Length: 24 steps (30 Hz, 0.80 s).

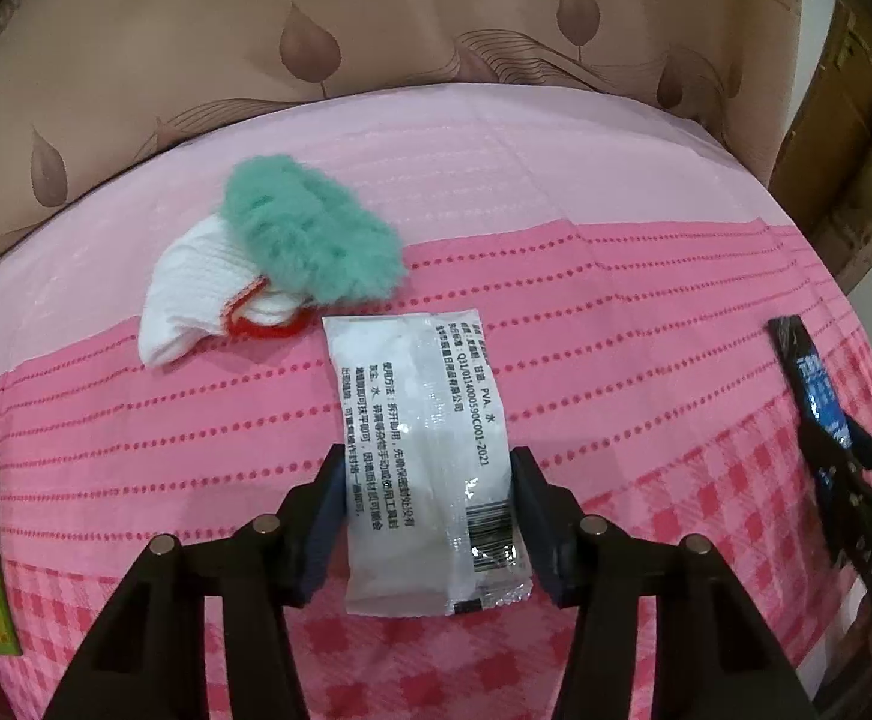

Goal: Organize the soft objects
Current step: 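Grasp the white printed sachet with the left gripper while the right gripper holds the protein sachet, then carry the white printed sachet into the gold tin with the left gripper and release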

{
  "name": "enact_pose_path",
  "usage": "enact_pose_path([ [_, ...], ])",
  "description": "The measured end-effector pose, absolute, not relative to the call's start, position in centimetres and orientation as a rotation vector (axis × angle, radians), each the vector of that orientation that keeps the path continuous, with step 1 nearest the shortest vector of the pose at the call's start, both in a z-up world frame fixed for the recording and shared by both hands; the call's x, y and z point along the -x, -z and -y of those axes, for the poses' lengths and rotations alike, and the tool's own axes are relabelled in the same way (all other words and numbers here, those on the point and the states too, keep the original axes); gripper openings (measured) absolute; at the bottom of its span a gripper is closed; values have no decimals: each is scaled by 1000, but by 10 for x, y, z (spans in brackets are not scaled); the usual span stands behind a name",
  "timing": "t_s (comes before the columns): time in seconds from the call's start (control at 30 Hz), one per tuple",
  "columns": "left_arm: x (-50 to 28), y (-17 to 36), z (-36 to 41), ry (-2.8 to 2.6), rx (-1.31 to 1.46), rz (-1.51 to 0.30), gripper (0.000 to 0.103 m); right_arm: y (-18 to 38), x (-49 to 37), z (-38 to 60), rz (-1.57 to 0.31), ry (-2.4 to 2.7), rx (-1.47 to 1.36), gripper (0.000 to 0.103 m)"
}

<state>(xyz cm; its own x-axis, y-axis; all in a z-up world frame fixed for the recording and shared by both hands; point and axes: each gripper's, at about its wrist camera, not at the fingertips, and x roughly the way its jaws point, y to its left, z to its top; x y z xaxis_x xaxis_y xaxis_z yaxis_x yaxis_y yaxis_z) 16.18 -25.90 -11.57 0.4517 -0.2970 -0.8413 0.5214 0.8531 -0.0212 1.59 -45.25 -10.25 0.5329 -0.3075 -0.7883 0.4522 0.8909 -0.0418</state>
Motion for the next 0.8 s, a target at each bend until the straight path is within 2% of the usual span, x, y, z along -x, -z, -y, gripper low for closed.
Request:
enact_pose_path([
  [0.23, -151, 112, 240, 498, -264, -975, 52, 103, -17, 452, -904, 458, -171, 36],
  [0.8, -99, 64, 159, 448, -277, -875, 52, 103, -17, 451, -909, 460, -161, 36],
])
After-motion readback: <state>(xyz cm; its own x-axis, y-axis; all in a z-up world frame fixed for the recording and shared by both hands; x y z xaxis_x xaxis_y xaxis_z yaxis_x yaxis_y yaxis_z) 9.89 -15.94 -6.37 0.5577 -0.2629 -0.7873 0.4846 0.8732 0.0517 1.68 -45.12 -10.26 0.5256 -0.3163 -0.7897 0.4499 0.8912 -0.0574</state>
